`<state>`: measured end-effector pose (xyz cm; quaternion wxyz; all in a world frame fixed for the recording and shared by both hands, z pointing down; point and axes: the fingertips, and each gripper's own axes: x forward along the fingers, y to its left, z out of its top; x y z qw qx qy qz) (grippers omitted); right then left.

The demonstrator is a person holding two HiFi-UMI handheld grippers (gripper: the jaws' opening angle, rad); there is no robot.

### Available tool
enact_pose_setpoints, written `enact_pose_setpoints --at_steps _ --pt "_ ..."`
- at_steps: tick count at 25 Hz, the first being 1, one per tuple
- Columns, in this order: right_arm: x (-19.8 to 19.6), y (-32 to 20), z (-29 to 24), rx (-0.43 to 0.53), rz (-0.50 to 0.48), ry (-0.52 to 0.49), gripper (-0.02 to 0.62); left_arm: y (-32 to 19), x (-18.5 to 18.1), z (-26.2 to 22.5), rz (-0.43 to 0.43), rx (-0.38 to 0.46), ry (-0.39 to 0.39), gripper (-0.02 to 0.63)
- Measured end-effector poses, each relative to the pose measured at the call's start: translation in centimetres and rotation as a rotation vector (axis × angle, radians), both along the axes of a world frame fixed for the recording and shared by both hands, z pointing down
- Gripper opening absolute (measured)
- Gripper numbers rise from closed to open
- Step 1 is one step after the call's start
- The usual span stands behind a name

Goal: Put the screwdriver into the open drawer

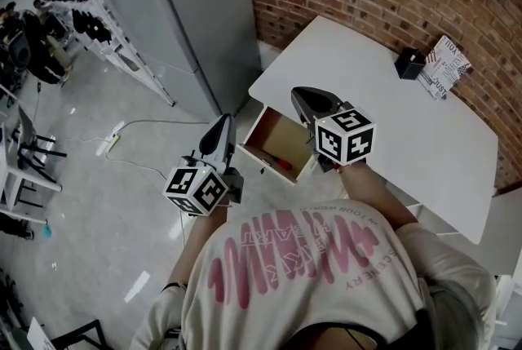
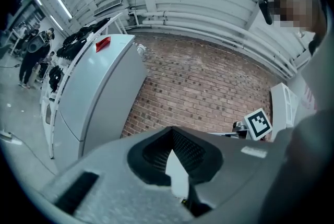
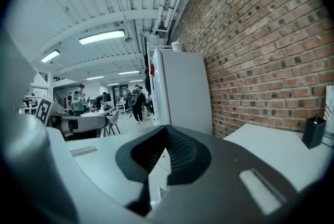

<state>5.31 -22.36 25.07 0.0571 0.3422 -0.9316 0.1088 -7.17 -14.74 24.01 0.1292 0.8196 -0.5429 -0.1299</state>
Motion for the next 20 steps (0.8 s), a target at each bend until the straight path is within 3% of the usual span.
enact_pose_setpoints --at_steps 8,20 --pt "5.5 0.2 1.5 -0.027 -0.06 -0.019 0.015 0.6 6.3 1.2 -0.059 -0.014 -0.016 0.003" --pt "9.9 1.1 3.5 -0.03 -0.15 0.014 0.014 2.7 11.4 3.5 -0.148 -0.032 -0.009 0.003"
